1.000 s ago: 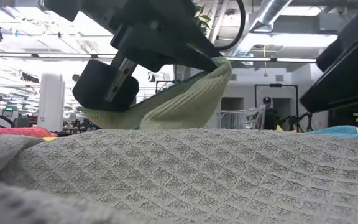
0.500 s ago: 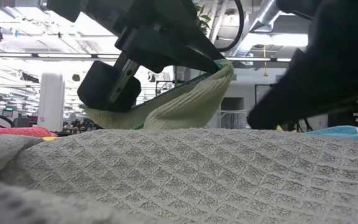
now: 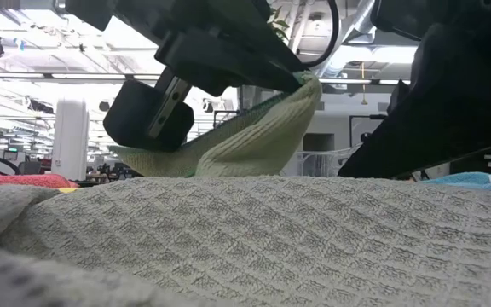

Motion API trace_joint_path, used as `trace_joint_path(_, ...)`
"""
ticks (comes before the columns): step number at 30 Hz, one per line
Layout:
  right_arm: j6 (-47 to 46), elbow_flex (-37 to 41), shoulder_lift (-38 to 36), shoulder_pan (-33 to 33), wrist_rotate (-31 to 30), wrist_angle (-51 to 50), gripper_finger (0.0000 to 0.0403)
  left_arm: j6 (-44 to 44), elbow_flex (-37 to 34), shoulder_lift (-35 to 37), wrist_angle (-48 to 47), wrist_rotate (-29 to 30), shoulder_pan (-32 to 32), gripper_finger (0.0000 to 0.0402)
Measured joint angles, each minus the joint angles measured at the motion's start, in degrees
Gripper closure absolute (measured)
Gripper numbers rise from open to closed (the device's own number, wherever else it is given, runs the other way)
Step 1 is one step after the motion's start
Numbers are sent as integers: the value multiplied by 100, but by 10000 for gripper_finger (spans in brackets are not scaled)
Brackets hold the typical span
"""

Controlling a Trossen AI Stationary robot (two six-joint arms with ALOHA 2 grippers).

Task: Fold microfiber towels
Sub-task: Fold the light green microfiber cloth

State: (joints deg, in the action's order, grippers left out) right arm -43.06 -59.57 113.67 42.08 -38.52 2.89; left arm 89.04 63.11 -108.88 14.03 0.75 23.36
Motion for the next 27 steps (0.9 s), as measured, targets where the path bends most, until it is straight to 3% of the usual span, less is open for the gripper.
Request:
trace_joint_path(21, 1, 177, 0, -130, 265, -78, 290, 100, 4, 0, 132, -94, 1, 399)
trace_joint_path(27, 8, 177, 0, -138, 277, -78, 290, 16, 4, 0, 112, -53, 1, 376)
